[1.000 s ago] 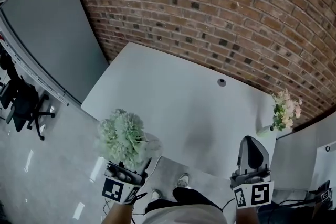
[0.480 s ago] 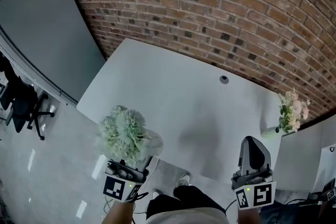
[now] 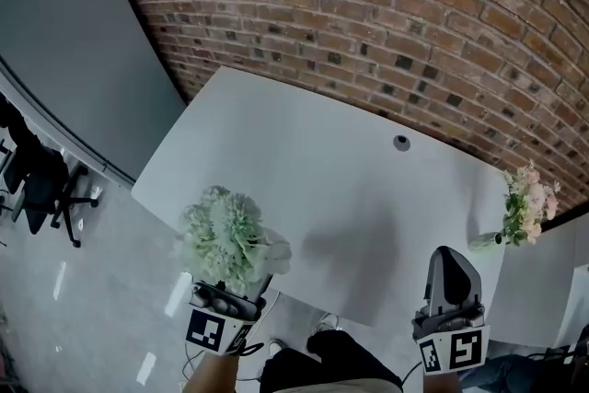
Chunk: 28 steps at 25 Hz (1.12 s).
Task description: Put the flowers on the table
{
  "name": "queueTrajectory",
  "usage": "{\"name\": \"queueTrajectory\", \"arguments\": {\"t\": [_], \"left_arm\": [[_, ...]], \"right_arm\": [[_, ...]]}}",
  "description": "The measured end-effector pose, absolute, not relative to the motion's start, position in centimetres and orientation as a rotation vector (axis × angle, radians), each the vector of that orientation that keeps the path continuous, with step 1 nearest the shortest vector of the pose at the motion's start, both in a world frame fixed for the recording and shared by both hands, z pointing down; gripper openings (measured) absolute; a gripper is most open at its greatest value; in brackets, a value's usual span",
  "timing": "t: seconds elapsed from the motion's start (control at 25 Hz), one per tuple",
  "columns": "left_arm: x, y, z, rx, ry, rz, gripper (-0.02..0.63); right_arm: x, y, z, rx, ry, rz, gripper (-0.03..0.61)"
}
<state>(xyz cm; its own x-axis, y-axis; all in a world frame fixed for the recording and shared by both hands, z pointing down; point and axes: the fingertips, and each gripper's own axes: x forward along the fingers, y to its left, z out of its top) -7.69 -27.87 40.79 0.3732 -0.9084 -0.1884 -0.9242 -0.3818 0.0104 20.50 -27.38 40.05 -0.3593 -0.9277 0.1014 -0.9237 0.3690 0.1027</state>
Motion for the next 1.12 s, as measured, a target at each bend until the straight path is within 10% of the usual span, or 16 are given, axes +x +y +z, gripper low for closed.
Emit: {"name": "queueTrajectory", "arguments": {"t": [1.12], "left_arm": [[-7.2, -32.8, 48.2, -2.515, 1.651, 0.206, 0.344]], "right_arm": [[22.0, -30.0, 47.3, 1.718, -2.453, -0.013, 0.017]]}}
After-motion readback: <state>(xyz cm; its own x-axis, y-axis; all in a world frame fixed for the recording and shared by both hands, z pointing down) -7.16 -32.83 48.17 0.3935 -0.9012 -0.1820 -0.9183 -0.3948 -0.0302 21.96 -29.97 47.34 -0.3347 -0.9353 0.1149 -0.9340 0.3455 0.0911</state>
